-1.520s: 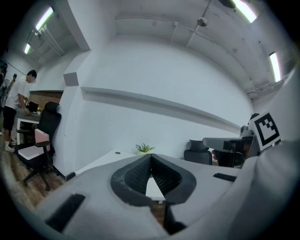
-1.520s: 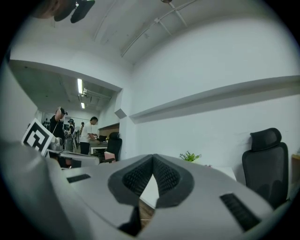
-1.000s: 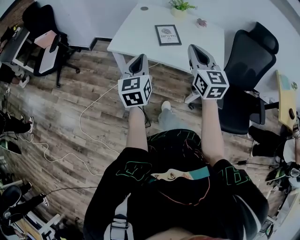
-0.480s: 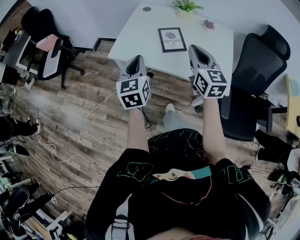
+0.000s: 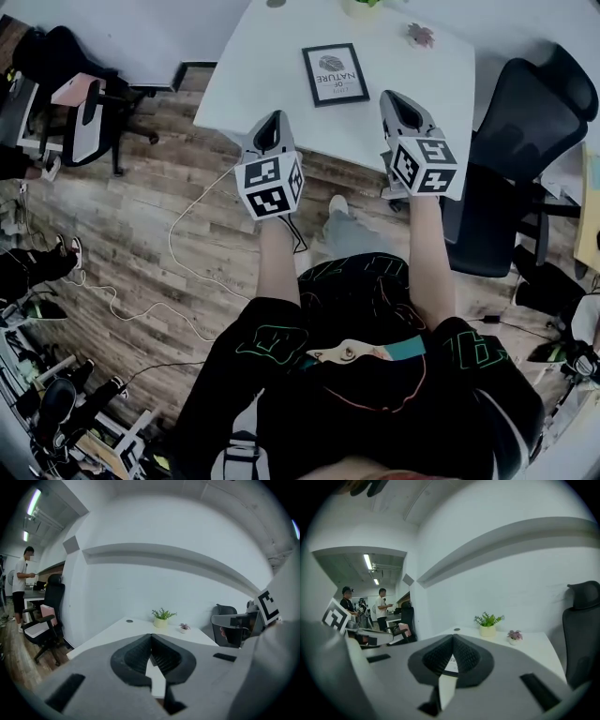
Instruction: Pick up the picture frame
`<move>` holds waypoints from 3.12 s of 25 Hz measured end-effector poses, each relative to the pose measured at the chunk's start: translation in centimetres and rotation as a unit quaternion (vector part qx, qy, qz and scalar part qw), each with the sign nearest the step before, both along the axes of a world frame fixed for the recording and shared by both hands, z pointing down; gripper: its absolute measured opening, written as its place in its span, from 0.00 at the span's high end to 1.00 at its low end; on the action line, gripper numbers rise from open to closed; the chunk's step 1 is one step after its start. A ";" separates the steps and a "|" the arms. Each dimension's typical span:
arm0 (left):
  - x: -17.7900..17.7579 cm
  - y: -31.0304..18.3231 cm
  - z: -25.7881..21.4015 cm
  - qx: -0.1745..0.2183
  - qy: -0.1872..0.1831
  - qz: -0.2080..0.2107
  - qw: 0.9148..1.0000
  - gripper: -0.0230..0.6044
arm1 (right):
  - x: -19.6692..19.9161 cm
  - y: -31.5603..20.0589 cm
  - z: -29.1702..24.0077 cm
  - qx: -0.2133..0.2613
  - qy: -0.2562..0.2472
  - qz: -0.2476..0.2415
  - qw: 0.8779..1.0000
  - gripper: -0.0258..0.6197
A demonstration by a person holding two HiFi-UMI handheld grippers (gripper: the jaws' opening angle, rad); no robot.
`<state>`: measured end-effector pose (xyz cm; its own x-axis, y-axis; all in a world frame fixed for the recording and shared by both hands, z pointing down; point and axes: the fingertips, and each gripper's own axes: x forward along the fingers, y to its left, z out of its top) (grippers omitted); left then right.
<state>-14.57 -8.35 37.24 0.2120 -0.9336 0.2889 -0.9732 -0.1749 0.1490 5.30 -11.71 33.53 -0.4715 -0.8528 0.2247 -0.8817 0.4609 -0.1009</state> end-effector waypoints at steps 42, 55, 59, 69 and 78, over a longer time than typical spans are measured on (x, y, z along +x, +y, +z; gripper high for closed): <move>3.9 -13.2 11.7 -0.139 -0.010 0.017 0.990 0.95 | 0.7 -15.8 11.8 -0.130 -0.003 -0.032 0.991 0.95; 5.5 -16.6 15.3 -0.176 -0.008 0.036 0.984 0.95 | 0.3 -17.7 16.7 -0.178 0.039 -0.030 0.983 0.95; 5.1 -16.8 16.4 -0.191 -0.014 0.036 0.981 0.95 | 0.3 -17.9 17.9 -0.194 0.054 -0.030 0.979 0.95; 5.0 -17.9 18.5 -0.230 -0.019 0.034 0.972 0.83 | -0.3 -18.4 20.2 -0.234 0.075 -0.044 0.968 0.87; 5.0 -18.4 19.0 -0.257 0.000 0.032 0.966 0.77 | -0.5 -18.8 22.1 -0.276 0.105 -0.052 0.954 0.82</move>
